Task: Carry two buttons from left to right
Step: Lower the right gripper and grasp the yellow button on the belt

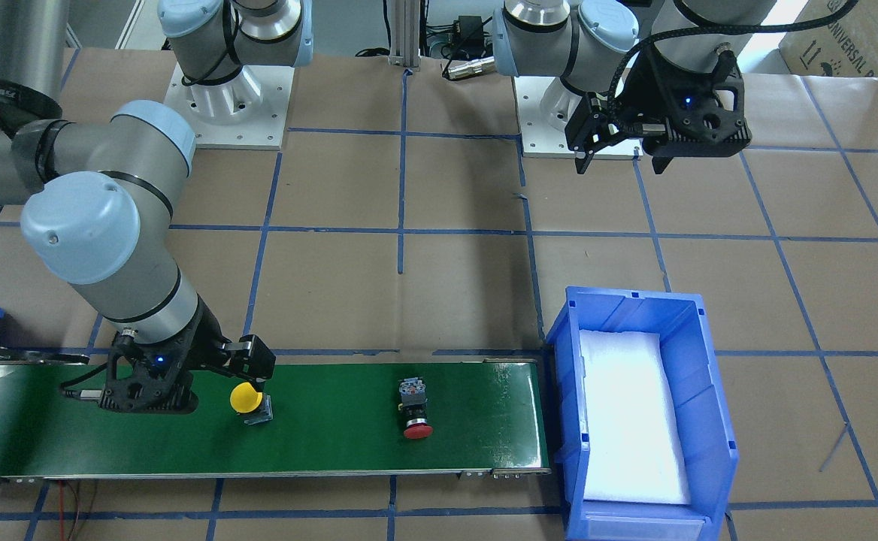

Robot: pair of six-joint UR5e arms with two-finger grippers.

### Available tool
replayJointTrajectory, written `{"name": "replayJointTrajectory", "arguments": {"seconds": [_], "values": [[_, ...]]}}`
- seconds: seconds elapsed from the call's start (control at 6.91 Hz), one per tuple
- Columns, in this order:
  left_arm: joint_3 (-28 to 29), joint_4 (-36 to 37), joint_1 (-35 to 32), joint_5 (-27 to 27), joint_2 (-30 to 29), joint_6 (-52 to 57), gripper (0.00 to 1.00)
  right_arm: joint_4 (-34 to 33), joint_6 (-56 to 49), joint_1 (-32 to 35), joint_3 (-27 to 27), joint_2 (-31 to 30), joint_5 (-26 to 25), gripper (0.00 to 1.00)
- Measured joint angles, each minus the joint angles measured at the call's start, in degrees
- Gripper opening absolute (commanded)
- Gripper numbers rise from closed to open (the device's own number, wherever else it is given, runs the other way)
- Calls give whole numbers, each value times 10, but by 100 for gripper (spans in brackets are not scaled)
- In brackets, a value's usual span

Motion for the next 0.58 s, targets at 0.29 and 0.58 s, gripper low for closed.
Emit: {"name": "replayJointTrajectory", "arguments": {"seconds": [0.29, 0.58], "values": [[7, -8, 1, 2, 1, -1, 100, -2, 1, 0, 0, 8, -16, 98], [14, -17, -1, 4, 1, 4, 100, -8, 1, 0, -1, 14, -18, 98]]}}
